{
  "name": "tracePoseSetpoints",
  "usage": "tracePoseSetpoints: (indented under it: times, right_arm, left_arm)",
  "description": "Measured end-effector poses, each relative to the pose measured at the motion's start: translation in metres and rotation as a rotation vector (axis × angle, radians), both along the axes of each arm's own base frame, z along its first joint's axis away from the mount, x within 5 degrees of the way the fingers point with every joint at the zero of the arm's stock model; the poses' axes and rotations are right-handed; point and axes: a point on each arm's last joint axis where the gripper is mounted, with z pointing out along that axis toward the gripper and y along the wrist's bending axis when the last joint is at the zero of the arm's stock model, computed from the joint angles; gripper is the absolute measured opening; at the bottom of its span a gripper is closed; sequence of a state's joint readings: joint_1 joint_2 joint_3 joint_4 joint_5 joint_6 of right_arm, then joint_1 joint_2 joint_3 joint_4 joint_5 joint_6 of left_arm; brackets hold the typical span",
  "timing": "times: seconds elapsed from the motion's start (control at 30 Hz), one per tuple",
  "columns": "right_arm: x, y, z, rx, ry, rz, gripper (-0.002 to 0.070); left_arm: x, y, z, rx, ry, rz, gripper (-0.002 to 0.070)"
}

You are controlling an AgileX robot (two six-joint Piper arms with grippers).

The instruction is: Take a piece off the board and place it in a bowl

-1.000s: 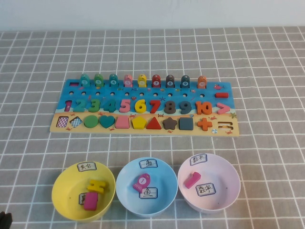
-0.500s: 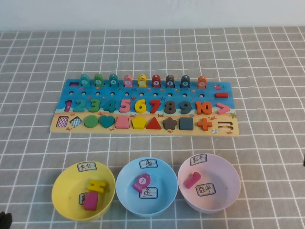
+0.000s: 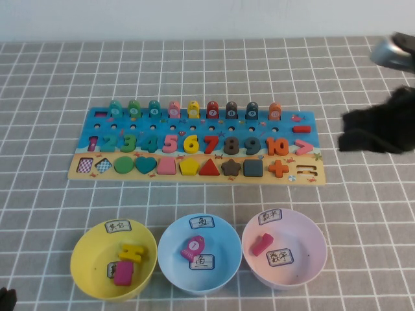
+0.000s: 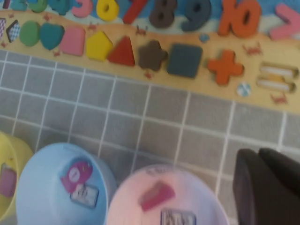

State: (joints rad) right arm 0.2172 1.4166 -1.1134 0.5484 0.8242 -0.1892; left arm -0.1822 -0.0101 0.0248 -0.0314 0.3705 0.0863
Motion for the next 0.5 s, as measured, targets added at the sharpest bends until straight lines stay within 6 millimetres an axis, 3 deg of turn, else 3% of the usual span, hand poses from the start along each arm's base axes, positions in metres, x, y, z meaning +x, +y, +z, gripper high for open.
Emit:
tracePoseSetpoints:
  times: [0.2, 0.5]
  right_arm:
    - [0.054, 0.038, -0.001, -0.053, -0.017, 0.047, -0.0017]
    - [0.124, 0.069, -0.023, -0.132, -0.054, 0.061, -0.0015]
  left_arm:
    - [0.0, 0.0, 0.0, 0.0, 0.0, 0.0, -0.0001]
    - [0.0, 0.0, 0.0, 0.0, 0.0, 0.0, -0.0001]
